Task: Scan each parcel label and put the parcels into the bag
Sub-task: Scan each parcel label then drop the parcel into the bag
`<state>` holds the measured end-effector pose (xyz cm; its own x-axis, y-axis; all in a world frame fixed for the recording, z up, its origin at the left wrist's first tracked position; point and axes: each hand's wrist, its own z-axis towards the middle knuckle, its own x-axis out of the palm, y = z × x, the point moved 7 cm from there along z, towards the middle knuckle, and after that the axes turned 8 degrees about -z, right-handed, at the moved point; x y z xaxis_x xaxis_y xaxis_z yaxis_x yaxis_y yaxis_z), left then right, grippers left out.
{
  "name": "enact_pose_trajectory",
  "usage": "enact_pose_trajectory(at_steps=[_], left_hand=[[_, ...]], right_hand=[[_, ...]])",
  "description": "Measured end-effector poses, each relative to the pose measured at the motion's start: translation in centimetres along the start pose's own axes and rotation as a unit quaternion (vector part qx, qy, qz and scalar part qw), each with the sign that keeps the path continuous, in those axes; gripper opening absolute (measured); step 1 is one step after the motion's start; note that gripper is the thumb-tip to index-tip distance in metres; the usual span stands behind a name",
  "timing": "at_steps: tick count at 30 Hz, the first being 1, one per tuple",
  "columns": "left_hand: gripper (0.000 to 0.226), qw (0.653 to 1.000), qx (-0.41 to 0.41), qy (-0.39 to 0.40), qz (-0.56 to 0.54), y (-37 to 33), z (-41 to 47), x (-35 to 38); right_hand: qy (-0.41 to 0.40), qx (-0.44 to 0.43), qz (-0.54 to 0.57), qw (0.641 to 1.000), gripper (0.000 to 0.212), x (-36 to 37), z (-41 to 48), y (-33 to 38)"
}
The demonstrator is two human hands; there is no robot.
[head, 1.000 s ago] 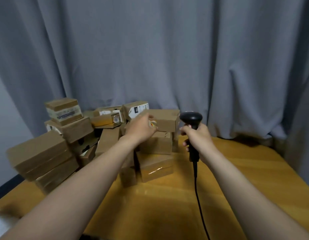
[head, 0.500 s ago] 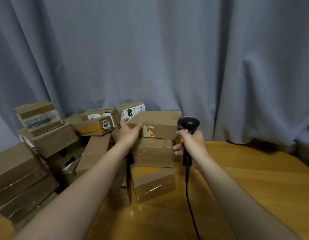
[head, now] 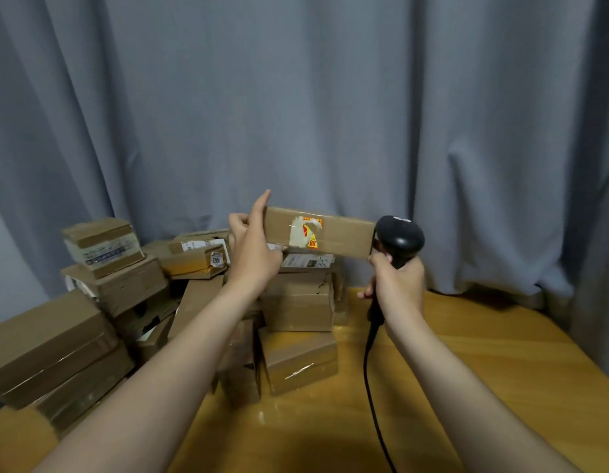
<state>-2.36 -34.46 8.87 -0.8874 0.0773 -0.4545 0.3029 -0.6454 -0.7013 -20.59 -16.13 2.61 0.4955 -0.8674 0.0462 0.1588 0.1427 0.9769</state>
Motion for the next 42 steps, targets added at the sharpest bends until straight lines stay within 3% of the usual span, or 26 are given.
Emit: enact_pose_trajectory(at_steps=[4, 9, 13, 19, 24, 27, 32, 36, 39, 42], left_hand=[[0.074, 0.998, 0.041, -0.004, 0.047, -2.9, -2.4, -2.9], [0.078, 0.996, 0.02, 0.021, 0.079, -3.9, -6.0, -6.2], [0.082, 0.996, -0.062, 0.052, 0.039, -2.6, -9.1, -8.3], [0.068, 0.981, -0.17, 0.065, -0.062, 0.6, -15.0, -9.4], [0.062, 0.944, -0.278, 0.046, -0.173, 5.8, -21.8, -7.4], [0.069, 0.914, -0.329, 0.034, -0.235, 8.9, -26.2, -5.2], [0.063, 0.936, -0.316, 0.035, -0.153, 11.5, -30.7, -4.3], [0.07, 0.922, -0.359, 0.102, -0.103, 14.5, -32.4, -3.2], [0.072, 0.917, -0.374, 0.094, -0.101, 15.8, -32.7, -3.2], [0.087, 0.911, -0.382, 0.099, -0.122, 16.9, -32.4, -2.7]], right_hand=[[0.0, -0.02, 0.006, 1.0, 0.01, -1.5, -2.8, 3.2], [0.043, -0.022, -0.01, 0.999, 0.015, -2.2, -6.3, 5.7], [0.063, -0.024, 0.009, 0.998, 0.007, -2.8, -9.2, 7.4], [0.09, -0.028, -0.012, 0.995, 0.004, -3.6, -13.0, 7.9], [0.136, 0.007, -0.032, 0.99, 0.017, -4.0, -16.5, 5.6], [0.164, 0.044, -0.032, 0.985, 0.026, -3.8, -18.7, 3.6], [0.219, 0.083, -0.08, 0.969, 0.034, -3.6, -22.3, 0.6], [0.237, 0.099, -0.098, 0.961, 0.034, -3.2, -24.3, -0.6], [0.242, 0.098, -0.118, 0.958, 0.035, -2.7, -25.2, -1.0], [0.252, 0.097, -0.134, 0.953, 0.037, -2.4, -26.2, -1.9]])
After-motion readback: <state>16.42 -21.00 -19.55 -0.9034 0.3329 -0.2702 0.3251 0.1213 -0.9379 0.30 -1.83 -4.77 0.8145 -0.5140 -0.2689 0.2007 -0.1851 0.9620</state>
